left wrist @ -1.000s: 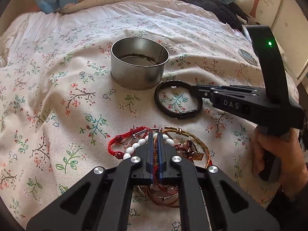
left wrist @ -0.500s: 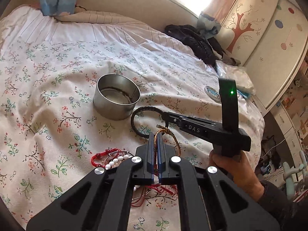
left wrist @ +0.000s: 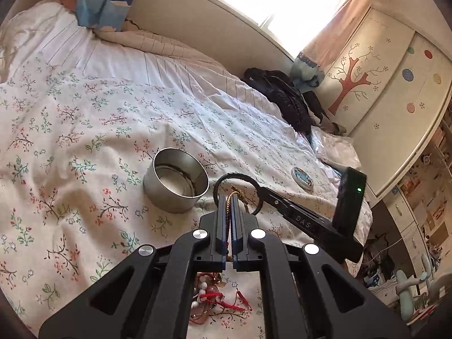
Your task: Organize jewelry
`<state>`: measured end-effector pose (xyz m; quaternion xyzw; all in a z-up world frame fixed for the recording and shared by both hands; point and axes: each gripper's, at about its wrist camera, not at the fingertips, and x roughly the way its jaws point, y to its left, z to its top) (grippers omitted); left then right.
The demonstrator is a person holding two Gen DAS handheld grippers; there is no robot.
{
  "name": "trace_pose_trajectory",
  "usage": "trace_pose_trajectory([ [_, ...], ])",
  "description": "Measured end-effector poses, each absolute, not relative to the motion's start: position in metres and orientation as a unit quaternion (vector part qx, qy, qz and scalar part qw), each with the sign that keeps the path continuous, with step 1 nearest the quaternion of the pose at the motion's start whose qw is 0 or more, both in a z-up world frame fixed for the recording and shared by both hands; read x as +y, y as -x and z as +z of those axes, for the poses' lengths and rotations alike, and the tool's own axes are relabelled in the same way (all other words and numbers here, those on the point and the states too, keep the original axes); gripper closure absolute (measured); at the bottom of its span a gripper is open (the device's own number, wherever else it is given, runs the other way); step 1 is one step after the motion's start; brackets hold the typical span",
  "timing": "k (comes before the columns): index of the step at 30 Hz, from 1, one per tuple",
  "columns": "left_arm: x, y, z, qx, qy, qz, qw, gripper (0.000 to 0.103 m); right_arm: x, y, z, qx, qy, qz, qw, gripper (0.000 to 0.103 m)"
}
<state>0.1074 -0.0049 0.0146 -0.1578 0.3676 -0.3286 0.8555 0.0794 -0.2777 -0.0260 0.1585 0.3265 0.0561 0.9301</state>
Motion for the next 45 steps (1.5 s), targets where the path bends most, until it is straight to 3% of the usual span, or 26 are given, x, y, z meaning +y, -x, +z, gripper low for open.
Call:
trace_pose_trajectory([
  [7,-0.024,-0.154,0.0,0.378,0.144,-0.293,0.866,0.1,-0.297,-0.078,-0.011,0.278,-0.175,0.025,0.944,0.093],
  [22,-0.05,-0.216,-0.041,0.412,0.104,-0.196,0.884,0.1,-0.269,-0.114,-0.011,0.282,-0.146,0.076,0.945,0.093],
  [26,-0.04,-0.216,-0.041,0.41,0.121,-0.192,0.883,0.098,-0.285,-0.114,-0.022,0.319,-0.155,0.068,0.933,0.093],
  [28,-0.037,-0.215,-0.039,0.408,0.126,-0.195,0.883,0.095,-0.294,-0.109,-0.033,0.344,-0.136,0.035,0.928,0.076],
  [29,-0.036,-0.213,-0.038,0.405,0.127,-0.195,0.884,0.093,-0.297,-0.11,-0.041,0.359,-0.125,0.02,0.925,0.052],
  [30,-0.035,-0.212,-0.036,0.403,0.13,-0.196,0.884,0.091,-0.301,-0.111,-0.049,0.373,-0.124,0.013,0.919,0.046],
  [34,-0.032,-0.206,-0.03,0.398,0.145,-0.202,0.883,0.084,-0.298,-0.127,-0.081,0.434,-0.085,-0.014,0.897,0.046],
  [35,-0.03,-0.204,-0.028,0.396,0.15,-0.203,0.883,0.082,-0.295,-0.131,-0.088,0.446,-0.072,-0.01,0.892,0.053],
  [36,-0.028,-0.202,-0.026,0.395,0.156,-0.203,0.883,0.078,-0.291,-0.135,-0.094,0.455,-0.057,-0.008,0.889,0.072],
  [37,-0.026,-0.199,-0.024,0.393,0.16,-0.201,0.883,0.076,-0.29,-0.135,-0.095,0.454,-0.05,-0.008,0.89,0.078],
  [38,-0.024,-0.195,-0.023,0.39,0.164,-0.198,0.884,0.072,-0.292,-0.133,-0.092,0.445,-0.057,-0.004,0.893,0.092],
  [45,-0.008,-0.172,-0.015,0.368,0.165,-0.145,0.903,0.059,-0.299,-0.114,-0.043,0.364,-0.134,0.021,0.921,0.093],
])
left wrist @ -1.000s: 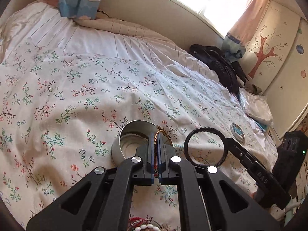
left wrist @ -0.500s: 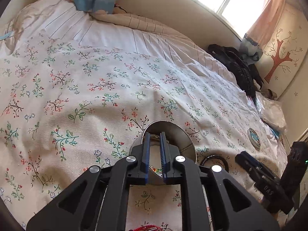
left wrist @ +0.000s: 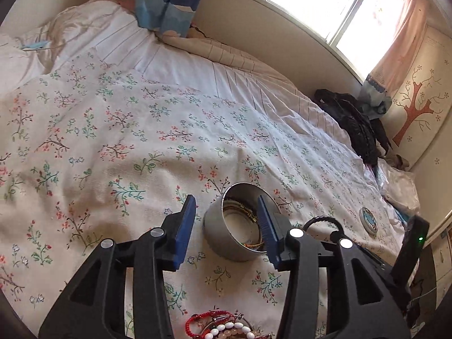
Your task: Organize jewelry
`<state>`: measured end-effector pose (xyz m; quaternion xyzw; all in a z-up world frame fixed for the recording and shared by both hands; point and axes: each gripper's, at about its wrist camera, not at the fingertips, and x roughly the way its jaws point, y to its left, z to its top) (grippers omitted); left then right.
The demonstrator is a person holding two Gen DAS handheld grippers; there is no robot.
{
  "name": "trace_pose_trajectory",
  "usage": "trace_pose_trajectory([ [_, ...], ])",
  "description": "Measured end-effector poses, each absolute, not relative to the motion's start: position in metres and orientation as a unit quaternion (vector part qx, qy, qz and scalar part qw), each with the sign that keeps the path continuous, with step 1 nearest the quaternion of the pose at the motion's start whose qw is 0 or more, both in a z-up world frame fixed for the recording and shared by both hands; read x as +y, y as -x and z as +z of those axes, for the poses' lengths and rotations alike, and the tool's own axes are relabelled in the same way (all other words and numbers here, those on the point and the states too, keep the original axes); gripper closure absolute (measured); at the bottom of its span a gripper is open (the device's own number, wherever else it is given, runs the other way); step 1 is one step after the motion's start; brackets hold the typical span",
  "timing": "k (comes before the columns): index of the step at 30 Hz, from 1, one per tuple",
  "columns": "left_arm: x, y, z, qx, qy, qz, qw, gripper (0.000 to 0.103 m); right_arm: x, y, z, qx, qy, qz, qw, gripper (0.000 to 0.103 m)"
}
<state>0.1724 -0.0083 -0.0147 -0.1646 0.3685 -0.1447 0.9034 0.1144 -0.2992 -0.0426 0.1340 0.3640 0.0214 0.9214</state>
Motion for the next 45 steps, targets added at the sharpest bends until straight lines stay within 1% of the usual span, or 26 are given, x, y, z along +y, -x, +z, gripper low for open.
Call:
trace_pose_trajectory([
  [6,0.002,-0.155,-0.012,0.351,0.147,-0.1,0.919,0.045,-0.25,-0.14,-0.027,0.367,-0.119,0.081,0.919,0.093],
  [14,0.015,-0.149,-0.015,0.357,0.16,-0.091,0.916,0.043,-0.2,-0.18,-0.043,0.399,-0.102,0.121,0.903,0.091],
  [17,0.013,-0.145,-0.016,0.358,0.157,-0.089,0.916,0.043,-0.203,-0.178,-0.044,0.393,-0.104,0.104,0.908,0.072],
  [24,0.015,-0.127,-0.018,0.365,0.142,-0.082,0.917,0.038,-0.241,-0.122,-0.025,0.352,-0.14,0.078,0.922,0.07],
  [28,0.018,-0.109,-0.021,0.374,0.132,-0.083,0.914,0.038,-0.257,-0.08,-0.029,0.359,-0.153,0.069,0.918,0.069],
  [32,0.015,-0.09,-0.026,0.386,0.117,-0.088,0.911,0.038,-0.263,-0.05,-0.037,0.371,-0.16,0.067,0.912,0.064],
  [37,0.003,-0.062,-0.031,0.404,0.079,-0.118,0.904,0.037,-0.259,-0.029,-0.04,0.382,-0.157,0.088,0.906,0.055],
  [39,0.001,-0.051,-0.034,0.414,0.071,-0.134,0.897,0.037,-0.251,-0.022,-0.04,0.395,-0.146,0.11,0.9,0.047],
  [42,-0.004,-0.038,-0.037,0.432,0.062,-0.15,0.887,0.037,-0.226,-0.015,-0.044,0.428,-0.099,0.151,0.885,0.042],
  [45,-0.011,-0.03,-0.039,0.441,0.047,-0.159,0.882,0.036,-0.2,-0.009,-0.045,0.449,-0.041,0.183,0.874,0.04],
])
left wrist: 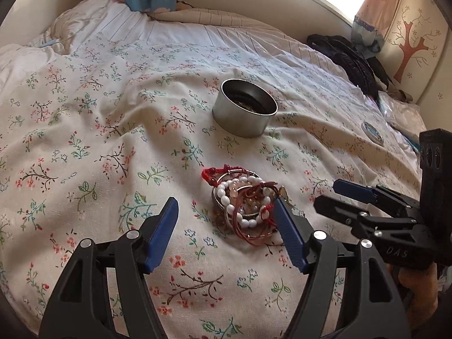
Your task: Organize jewelry
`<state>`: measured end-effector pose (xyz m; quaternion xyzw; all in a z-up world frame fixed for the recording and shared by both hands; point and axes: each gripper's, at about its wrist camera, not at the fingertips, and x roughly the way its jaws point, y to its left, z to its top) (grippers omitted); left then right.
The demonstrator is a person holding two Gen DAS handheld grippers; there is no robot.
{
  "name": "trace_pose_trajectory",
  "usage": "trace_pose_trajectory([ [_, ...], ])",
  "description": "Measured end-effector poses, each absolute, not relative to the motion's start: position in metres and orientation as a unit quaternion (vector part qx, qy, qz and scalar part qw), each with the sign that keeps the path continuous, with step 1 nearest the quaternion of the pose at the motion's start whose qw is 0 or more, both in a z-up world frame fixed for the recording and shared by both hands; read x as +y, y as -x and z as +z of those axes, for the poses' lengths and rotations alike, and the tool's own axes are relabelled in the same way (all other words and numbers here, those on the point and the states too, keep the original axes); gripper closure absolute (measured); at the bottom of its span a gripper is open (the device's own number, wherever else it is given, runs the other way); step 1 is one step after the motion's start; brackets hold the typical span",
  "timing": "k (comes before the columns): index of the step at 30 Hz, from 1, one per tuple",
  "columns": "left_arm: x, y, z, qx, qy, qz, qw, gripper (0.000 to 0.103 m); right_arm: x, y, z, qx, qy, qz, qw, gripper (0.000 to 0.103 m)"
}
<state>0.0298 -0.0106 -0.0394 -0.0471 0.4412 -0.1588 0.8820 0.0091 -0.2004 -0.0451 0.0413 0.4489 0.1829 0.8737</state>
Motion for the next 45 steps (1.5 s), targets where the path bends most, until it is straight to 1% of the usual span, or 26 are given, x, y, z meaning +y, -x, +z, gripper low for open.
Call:
trace_pose_trajectory([
  [2,-0.015,-0.027,-0.041,0.445,0.035,-0.158,0.881,0.036,-0.187,-0.008,-0.048,0.466,-0.004,0.199,0.862,0.037],
  [4,-0.017,-0.029,-0.044,0.452,0.032,-0.151,0.878,0.036,-0.176,-0.009,-0.055,0.48,0.03,0.208,0.852,0.037],
  [6,-0.015,-0.032,-0.047,0.461,0.039,-0.155,0.873,0.036,-0.168,-0.01,-0.064,0.493,0.046,0.224,0.839,0.037],
  [10,-0.019,-0.032,-0.051,0.469,0.032,-0.159,0.868,0.036,-0.157,-0.011,-0.066,0.493,0.07,0.235,0.835,0.037],
  [11,-0.021,-0.034,-0.053,0.474,0.03,-0.163,0.865,0.036,-0.155,-0.012,-0.068,0.494,0.075,0.235,0.833,0.039],
  [12,-0.022,-0.035,-0.055,0.477,0.031,-0.168,0.862,0.044,-0.153,-0.013,-0.071,0.499,0.08,0.234,0.83,0.052],
  [13,-0.023,-0.036,-0.058,0.483,0.031,-0.173,0.858,0.06,-0.153,-0.014,-0.073,0.504,0.083,0.233,0.827,0.064],
  [14,-0.024,-0.037,-0.061,0.491,0.031,-0.176,0.853,0.07,-0.153,-0.014,-0.073,0.505,0.083,0.232,0.827,0.081],
  [15,-0.025,-0.039,-0.064,0.499,0.031,-0.179,0.847,0.082,-0.155,-0.014,-0.072,0.502,0.083,0.228,0.83,0.089],
  [16,-0.025,-0.039,-0.064,0.5,0.031,-0.18,0.846,0.089,-0.157,-0.014,-0.07,0.5,0.082,0.223,0.833,0.094],
  [18,-0.025,-0.036,-0.061,0.494,0.026,-0.183,0.85,0.097,-0.163,-0.013,-0.068,0.495,0.072,0.212,0.84,0.096],
  [19,-0.025,-0.035,-0.06,0.491,0.025,-0.184,0.851,0.1,-0.167,-0.013,-0.066,0.492,0.063,0.207,0.844,0.097],
  [22,-0.025,-0.03,-0.054,0.475,0.026,-0.192,0.858,0.101,-0.181,-0.011,-0.059,0.478,0.028,0.197,0.855,0.098],
  [30,-0.018,-0.013,-0.022,0.391,0.054,-0.233,0.889,0.101,-0.225,-0.007,-0.042,0.433,-0.099,0.177,0.878,0.098],
  [34,-0.019,-0.012,-0.017,0.377,0.053,-0.235,0.894,0.101,-0.235,-0.004,-0.037,0.411,-0.137,0.176,0.884,0.098],
  [37,-0.019,-0.013,-0.017,0.376,0.05,-0.23,0.896,0.101,-0.235,-0.006,-0.039,0.421,-0.142,0.179,0.878,0.098],
  [38,-0.018,-0.012,-0.017,0.376,0.05,-0.229,0.897,0.101,-0.232,-0.007,-0.04,0.43,-0.131,0.183,0.875,0.094],
  [39,-0.018,-0.012,-0.017,0.375,0.05,-0.227,0.897,0.101,-0.227,-0.009,-0.043,0.442,-0.11,0.185,0.871,0.063],
  [40,-0.017,-0.013,-0.017,0.375,0.051,-0.226,0.897,0.101,-0.22,-0.009,-0.045,0.449,-0.08,0.181,0.872,0.039],
  [41,-0.017,-0.013,-0.018,0.376,0.051,-0.225,0.898,0.101,-0.213,-0.009,-0.046,0.451,-0.047,0.181,0.873,0.017],
  [43,-0.016,-0.014,-0.018,0.376,0.051,-0.225,0.897,0.101,-0.2,-0.014,-0.052,0.465,0.003,0.183,0.866,0.017],
  [44,-0.016,-0.014,-0.018,0.377,0.051,-0.225,0.897,0.101,-0.195,-0.017,-0.058,0.477,0.015,0.19,0.858,0.019],
  [45,-0.016,-0.014,-0.018,0.377,0.05,-0.224,0.897,0.101,-0.192,-0.02,-0.065,0.493,0.021,0.198,0.847,0.034],
])
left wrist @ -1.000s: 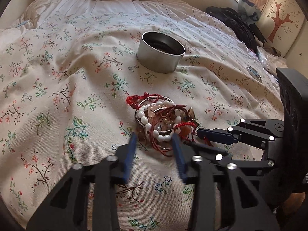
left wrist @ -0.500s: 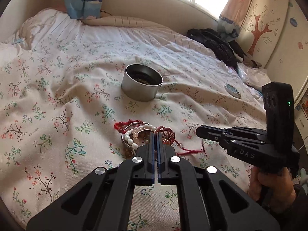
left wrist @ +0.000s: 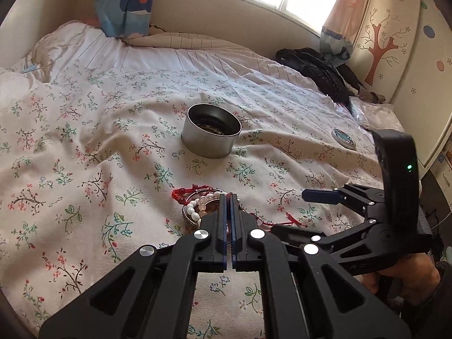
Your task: Organize jewelry
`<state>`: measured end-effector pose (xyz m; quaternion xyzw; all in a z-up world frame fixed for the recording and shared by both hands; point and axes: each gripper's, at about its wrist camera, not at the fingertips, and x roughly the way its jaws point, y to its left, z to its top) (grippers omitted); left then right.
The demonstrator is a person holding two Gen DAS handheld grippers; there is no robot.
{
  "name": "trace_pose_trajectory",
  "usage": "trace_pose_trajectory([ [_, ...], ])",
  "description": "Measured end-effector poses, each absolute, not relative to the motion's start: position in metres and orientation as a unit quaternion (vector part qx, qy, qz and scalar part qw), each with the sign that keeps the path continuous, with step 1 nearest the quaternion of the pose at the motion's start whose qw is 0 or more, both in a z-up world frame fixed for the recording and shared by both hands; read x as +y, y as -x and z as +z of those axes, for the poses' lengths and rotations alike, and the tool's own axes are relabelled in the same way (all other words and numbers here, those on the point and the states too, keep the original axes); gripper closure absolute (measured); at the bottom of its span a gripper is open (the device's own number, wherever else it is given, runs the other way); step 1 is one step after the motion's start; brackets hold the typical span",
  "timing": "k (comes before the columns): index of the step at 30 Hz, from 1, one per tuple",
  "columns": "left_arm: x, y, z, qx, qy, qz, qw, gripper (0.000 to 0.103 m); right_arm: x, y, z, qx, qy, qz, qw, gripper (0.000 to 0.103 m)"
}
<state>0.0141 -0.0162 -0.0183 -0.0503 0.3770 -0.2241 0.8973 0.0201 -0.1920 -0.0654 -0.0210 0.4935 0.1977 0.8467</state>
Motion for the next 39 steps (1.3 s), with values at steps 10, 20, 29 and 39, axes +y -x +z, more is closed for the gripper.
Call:
trace_pose_trajectory([
  [10,-0.017,-0.013,-0.012,0.353,0.053,-0.233,0.905,0.101,-0.232,-0.005,-0.046,0.44,-0.131,0.206,0.864,0.099],
  [20,-0.015,-0.016,-0.009,0.349,0.062,-0.234,0.905,0.101,-0.207,-0.017,-0.048,0.464,-0.072,0.171,0.866,0.014],
  [29,-0.013,-0.015,-0.008,0.345,0.067,-0.233,0.906,0.101,-0.186,-0.022,-0.069,0.515,-0.005,0.197,0.834,0.099],
  [39,-0.012,-0.021,0.004,0.333,0.094,-0.251,0.904,0.101,-0.254,-0.021,-0.045,0.386,-0.275,0.225,0.851,0.099],
])
